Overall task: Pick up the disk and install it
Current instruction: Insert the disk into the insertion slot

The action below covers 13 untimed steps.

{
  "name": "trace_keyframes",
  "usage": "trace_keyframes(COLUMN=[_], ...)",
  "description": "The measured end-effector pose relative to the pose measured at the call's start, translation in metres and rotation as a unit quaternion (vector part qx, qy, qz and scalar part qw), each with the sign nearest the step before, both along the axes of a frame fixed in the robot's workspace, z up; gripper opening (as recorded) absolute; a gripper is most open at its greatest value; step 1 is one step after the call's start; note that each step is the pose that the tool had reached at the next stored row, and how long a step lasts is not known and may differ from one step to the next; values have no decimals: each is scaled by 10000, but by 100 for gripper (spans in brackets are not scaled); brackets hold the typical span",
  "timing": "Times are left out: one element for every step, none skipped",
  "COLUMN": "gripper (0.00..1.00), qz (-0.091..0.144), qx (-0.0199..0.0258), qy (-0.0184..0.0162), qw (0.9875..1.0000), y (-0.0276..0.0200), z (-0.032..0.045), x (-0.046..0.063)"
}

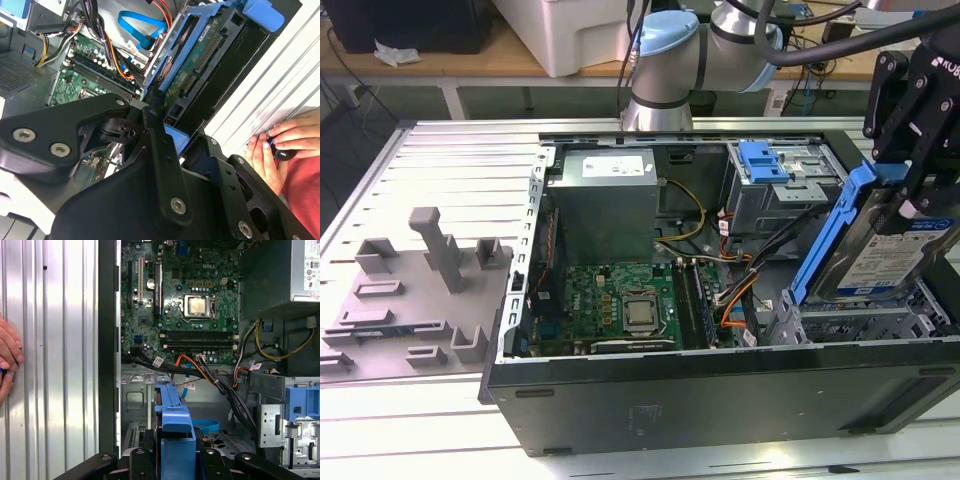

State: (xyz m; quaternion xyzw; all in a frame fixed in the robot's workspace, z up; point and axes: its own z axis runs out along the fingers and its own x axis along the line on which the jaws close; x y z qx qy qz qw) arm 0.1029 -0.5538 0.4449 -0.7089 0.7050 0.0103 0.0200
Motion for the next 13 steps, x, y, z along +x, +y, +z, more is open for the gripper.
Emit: trace_keyframes(gripper=[36, 36, 36, 36, 36, 36, 36, 36, 36, 36, 36, 36, 36], qz=[0, 0, 0, 1, 1, 1, 0, 0, 1, 0, 1, 0, 0], qx=[-1, 0, 1, 1, 0, 0, 0, 0, 0, 0, 0, -1, -1], qy=[0, 0, 0, 0, 0, 0, 0, 0, 0, 0, 0, 0, 0], qw=[10000, 10000, 10000, 10000, 10000, 10000, 10000, 10000, 10000, 10000, 10000, 10000, 10000], y=[0, 0, 0, 0, 0, 0, 0, 0, 0, 0, 0, 0, 0], z=[0, -3, -9, -12, -18, -21, -24, -27, -30, -35, -39, -42, -47], x=[0, 0, 0, 0, 0, 0, -1, -1, -1, -1, -1, -1, -1])
